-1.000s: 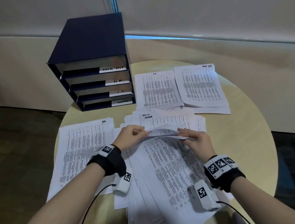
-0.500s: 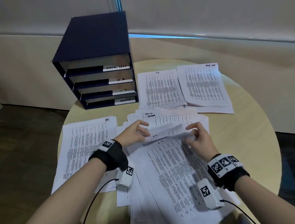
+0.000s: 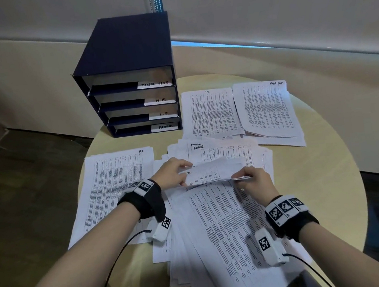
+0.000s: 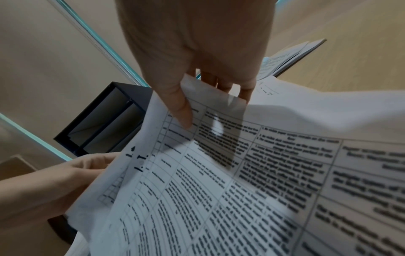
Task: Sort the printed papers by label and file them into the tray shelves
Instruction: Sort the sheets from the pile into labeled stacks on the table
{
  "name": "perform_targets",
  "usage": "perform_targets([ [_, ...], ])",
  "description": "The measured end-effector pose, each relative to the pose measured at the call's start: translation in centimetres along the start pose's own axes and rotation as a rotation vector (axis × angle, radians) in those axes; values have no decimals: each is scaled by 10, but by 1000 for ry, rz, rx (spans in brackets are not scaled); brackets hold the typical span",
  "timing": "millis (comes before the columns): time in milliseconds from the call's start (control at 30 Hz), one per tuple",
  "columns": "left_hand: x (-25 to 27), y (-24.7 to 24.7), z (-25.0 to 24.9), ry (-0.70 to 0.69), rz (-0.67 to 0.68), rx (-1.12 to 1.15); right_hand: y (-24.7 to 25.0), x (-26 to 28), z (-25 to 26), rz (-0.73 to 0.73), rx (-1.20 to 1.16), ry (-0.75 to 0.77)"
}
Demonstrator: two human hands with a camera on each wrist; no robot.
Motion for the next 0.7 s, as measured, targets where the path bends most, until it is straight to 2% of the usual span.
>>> perform_targets([
  [67,-2,-2,-2,-48,8,-204,0,0,1,-12,33,21],
  [133,-3,-6,-6,-98,-47,-281,1,-1,4,-25,60,38],
  [233,-1,-10,-16,-234,-203,-310,3,-5,3,-60,23,55],
  [300,2,-10,-26,-332,-196,-268,6,-8,2,-42,-46,46],
  [367,6,-6,-38,-373,-144,-172,11,-8,7,21,-222,0],
  [433,10,1,-47,-349,-88,-92,18,-6,16,57,-341,-30],
  [500,17,12,-56,-298,-69,-67,28,-8,23,11,-341,-1],
  [600,24,36,-61,-190,-109,71,48,-12,30,-184,-297,67],
  [700,27,50,-56,-90,-110,394,71,-11,49,-343,-359,141],
])
Point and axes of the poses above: each hand's wrist, its own x-axis away from the middle knuckle, its own y-axis out of the back of the hand, z = x × y, the point moved 1 cm from there along -x, towards the middle knuckle, and after that the axes turned 7 degrees about -z, right-handed, at the moved point
